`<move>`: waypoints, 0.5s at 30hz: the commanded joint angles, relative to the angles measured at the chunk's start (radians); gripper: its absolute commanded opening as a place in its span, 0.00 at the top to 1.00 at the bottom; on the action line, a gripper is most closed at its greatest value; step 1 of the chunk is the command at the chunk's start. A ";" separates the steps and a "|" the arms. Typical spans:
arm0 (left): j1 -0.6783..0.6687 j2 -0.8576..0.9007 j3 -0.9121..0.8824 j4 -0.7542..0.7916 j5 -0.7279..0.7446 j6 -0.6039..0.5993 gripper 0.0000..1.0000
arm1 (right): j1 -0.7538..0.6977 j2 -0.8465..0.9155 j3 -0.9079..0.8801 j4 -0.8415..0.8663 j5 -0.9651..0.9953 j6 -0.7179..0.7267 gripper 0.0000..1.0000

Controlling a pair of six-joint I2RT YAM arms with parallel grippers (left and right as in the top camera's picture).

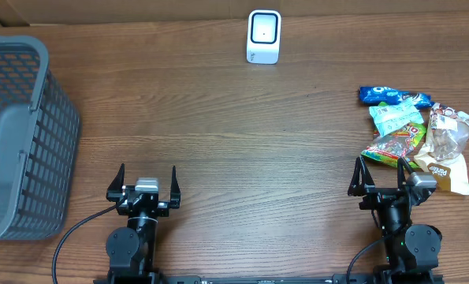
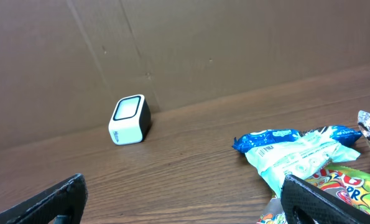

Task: Scan the item barcode

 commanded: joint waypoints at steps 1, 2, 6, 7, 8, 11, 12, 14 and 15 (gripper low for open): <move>0.007 -0.011 -0.005 0.002 0.017 0.011 0.00 | 0.006 -0.012 -0.011 0.002 -0.008 -0.004 0.00; 0.007 -0.011 -0.005 0.002 0.017 0.011 0.00 | 0.006 -0.012 -0.011 0.002 -0.008 -0.004 0.00; 0.007 -0.011 -0.005 0.002 0.017 0.011 0.00 | 0.006 -0.012 -0.011 0.002 -0.008 -0.004 0.00; 0.007 -0.011 -0.005 0.002 0.017 0.011 0.00 | 0.006 -0.012 -0.011 0.002 -0.008 -0.004 0.00; 0.007 -0.011 -0.005 0.002 0.017 0.011 0.00 | 0.006 -0.012 -0.011 0.002 -0.008 -0.004 0.00; 0.007 -0.011 -0.005 0.002 0.017 0.011 0.00 | 0.006 -0.012 -0.011 0.002 -0.008 -0.004 0.00; 0.007 -0.011 -0.005 0.002 0.017 0.011 0.00 | 0.006 -0.012 -0.011 0.002 -0.008 -0.004 0.00; 0.007 -0.011 -0.005 0.002 0.017 0.011 0.00 | 0.006 -0.012 -0.011 0.002 -0.008 -0.004 0.00; 0.007 -0.011 -0.005 0.002 0.017 0.011 0.00 | 0.006 -0.012 -0.011 0.002 -0.008 -0.004 0.00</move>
